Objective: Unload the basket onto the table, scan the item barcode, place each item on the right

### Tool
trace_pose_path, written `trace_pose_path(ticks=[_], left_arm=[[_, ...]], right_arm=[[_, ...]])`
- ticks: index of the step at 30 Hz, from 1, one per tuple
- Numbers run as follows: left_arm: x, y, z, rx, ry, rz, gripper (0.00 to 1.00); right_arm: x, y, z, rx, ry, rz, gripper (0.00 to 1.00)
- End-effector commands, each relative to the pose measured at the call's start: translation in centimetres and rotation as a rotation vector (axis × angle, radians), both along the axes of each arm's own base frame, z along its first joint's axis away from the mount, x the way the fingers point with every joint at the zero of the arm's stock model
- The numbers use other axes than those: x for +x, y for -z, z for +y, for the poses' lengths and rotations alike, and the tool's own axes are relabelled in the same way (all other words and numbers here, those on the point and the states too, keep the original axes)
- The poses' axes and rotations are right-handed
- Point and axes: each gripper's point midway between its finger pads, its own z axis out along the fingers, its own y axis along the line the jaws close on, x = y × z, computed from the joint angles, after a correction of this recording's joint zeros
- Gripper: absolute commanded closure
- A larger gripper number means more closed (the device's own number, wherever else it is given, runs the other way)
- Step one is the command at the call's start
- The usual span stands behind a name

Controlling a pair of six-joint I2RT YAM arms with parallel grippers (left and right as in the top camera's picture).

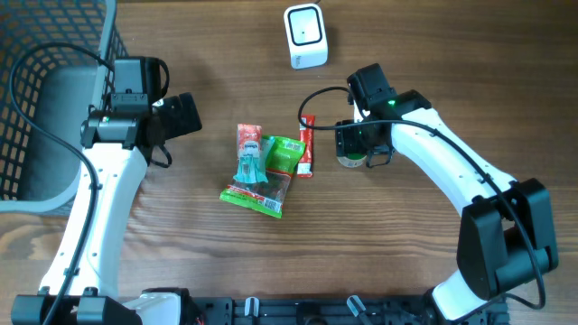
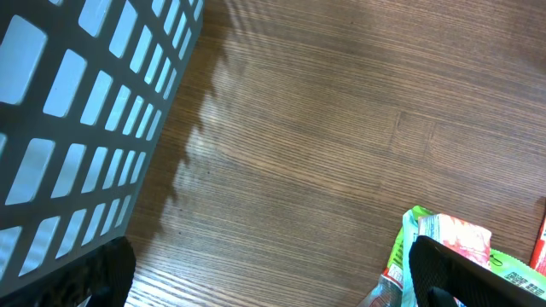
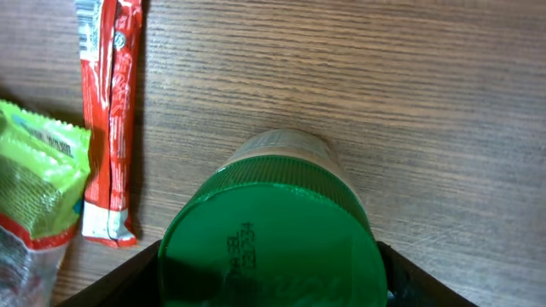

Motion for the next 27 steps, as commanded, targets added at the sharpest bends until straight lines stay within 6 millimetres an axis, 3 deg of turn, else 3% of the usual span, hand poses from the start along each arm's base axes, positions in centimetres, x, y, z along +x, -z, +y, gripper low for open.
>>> trace_pose_path(ticks=[1, 5, 7, 8, 11, 16, 17, 19, 24, 27], left_arm=[[0.1, -0.4, 0.3, 0.009, -0.001, -0.012, 0.0], [0.1, -0.4, 0.3, 0.009, -0.001, -0.012, 0.0], [0.1, -0.4, 0.3, 0.009, -0.001, -0.012, 0.0], [0.1, -0.4, 0.3, 0.009, -0.001, -0.012, 0.0], [0.1, -0.4, 0.3, 0.009, -0.001, -0.012, 0.0], [0.1, -0.4, 0.3, 0.009, -0.001, -0.012, 0.0], [0.1, -0.4, 0.3, 0.009, -0.001, -0.012, 0.0], [0.1, -0.4, 0.3, 0.009, -0.001, -0.012, 0.0], [0.1, -0.4, 0.3, 0.009, -0.001, -0.012, 0.0], [0.1, -0.4, 0.3, 0.009, -0.001, -0.012, 0.0]], right_arm=[[-0.2, 0.6, -0.2, -0.06, -0.163, 0.0, 0.3], [0.2, 0.6, -1.3, -0.135, -0.201, -0.023, 0.28], [0.2, 0.6, -1.2, -0.125, -0.183, -0.023, 0.18], [0.3, 0.6, -1.2, -0.117, -0.143, -0.021, 0.07], [0.6, -0.2, -0.8, -0.088, -0.099, -0.023, 0.04], [3.9, -12.6, 1.6, 0.046, -0.003, -0.128, 0.01], [3.5, -12.4, 1.3, 0.036, -0.002, -0.105, 0.0], [2.1, -9.5, 0.6, 0.001, 0.034, -0.01, 0.0], [0.9, -1.9, -0.2, -0.075, 0.052, 0.139, 0.01], [-0.1, 0.6, -0.6, -0.093, 0.056, 0.185, 0.01]])
